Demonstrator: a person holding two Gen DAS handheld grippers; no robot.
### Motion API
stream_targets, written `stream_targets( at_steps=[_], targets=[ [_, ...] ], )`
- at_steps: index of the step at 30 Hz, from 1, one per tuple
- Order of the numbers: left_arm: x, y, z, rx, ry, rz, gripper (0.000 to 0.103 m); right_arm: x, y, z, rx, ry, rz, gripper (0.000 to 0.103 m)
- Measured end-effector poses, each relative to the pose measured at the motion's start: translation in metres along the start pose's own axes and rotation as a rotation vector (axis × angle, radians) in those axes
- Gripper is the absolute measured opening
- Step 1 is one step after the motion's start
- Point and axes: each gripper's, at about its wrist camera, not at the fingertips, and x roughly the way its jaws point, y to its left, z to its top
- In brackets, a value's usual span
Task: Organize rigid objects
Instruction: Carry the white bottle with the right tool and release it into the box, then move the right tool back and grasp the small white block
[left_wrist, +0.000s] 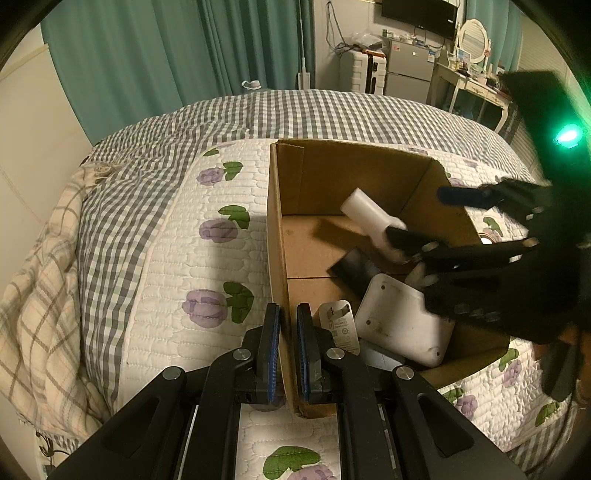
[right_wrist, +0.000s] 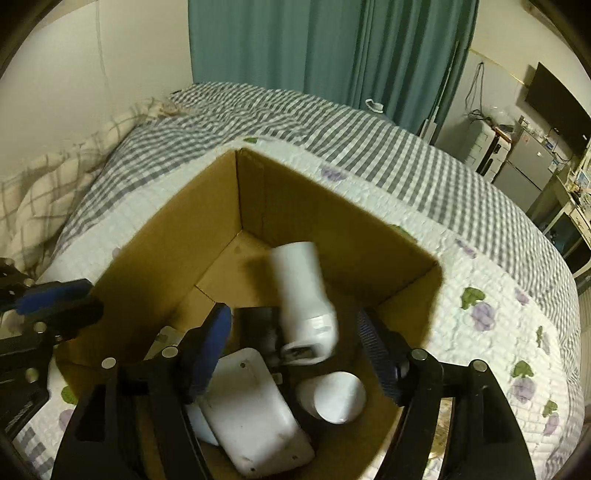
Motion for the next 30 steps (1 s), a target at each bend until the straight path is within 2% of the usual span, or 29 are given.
stream_targets(
  at_steps=[2,11,19,24,30],
  targets=[
    [0.0,0.0,0.0,-0.004,0.002,-0.001,0.008,-0.015,-0.006,0.001,-0.001,-0.024,-0.031,0.077],
    [-0.001,0.0,0.0,-0.017,0.008,0.0,0.008,-0.101,-0.04,-0.001,0.016,-0.147,-0.147,0.092],
    [-0.001,0.0,0.0,-0.015,0.009,0.007,0.008,-0.163,-0.08,-0.031,0.074,-0.204,-0.242,0.096],
    [-0.001,0.0,0.0,-0.012,0.009,0.014,0.008,-0.167,-0.104,-0.07,0.13,-0.183,-0.296,0.096],
    [0.0,-0.002,-0.001,-0.003,0.006,0.029,0.008,-0.132,-0.126,-0.121,0.189,-0.089,-0.33,0.096]
  ],
)
